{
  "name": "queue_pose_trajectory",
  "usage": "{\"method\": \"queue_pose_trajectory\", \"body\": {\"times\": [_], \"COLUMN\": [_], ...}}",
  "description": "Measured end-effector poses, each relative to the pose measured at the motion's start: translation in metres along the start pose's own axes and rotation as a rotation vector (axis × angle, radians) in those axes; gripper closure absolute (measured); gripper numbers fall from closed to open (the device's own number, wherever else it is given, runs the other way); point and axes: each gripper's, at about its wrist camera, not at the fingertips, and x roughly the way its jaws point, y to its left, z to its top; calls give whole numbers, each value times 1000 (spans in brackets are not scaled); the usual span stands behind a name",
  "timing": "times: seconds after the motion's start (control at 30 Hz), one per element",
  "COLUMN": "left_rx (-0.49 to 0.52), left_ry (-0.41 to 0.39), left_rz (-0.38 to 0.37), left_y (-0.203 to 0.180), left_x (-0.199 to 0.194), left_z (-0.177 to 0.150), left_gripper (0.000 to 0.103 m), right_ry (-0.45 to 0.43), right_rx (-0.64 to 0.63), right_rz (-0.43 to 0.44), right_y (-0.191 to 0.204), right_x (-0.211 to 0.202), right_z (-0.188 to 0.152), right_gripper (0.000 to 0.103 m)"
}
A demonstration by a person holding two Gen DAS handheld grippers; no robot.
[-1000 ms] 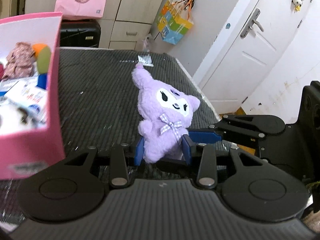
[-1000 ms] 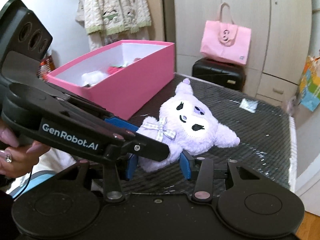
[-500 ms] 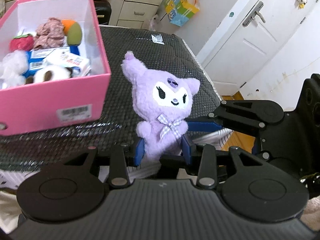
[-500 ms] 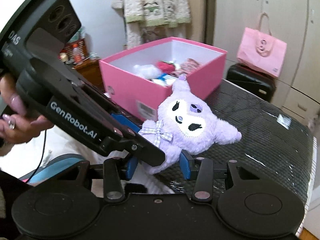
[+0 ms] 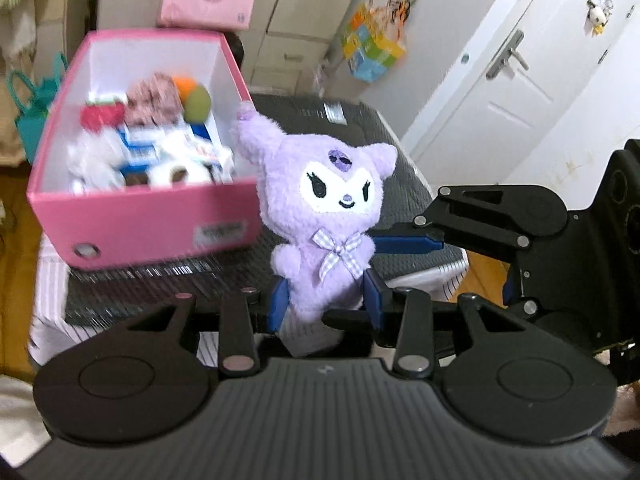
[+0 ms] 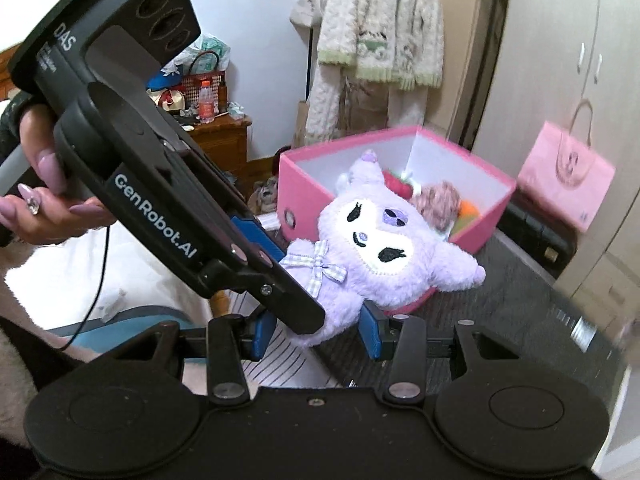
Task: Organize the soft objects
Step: 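Lift the lilac plush and carry it over the pink box with the left tool, then lower the lilac plush into the box and open the left tool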
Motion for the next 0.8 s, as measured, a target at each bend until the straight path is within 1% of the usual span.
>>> {"method": "queue_pose_trajectory", "body": {"times": [0.1,0.23,0.47,0.6,0.73,0.8], "left_rx": [11,27,-7,-80,-90,-107], "left_ry": [-46,-62,-90,-120,-154,-158], "left_rz": [19,54,48,38,48,47], "left_y": [5,14,47,70,83,93], "left_x": [-10,-14,-10,-1,8,13], "left_z": [6,21,52,70,84,93], "left_gripper": [65,65,65,65,65,65], "right_ry": [-25,-34,-54,-103,-136,-144], "right_rx": [-22,-49,-64,-58,-12,-14], "right_rz": [-13,-23,-23,5,54,55], "right_y": [2,-3,-31,-54,-79,-86], "right_x": [3,14,44,62,80,88], "right_z": [12,28,52,61,68,72], "right_gripper": [54,54,54,53,53,53]}}
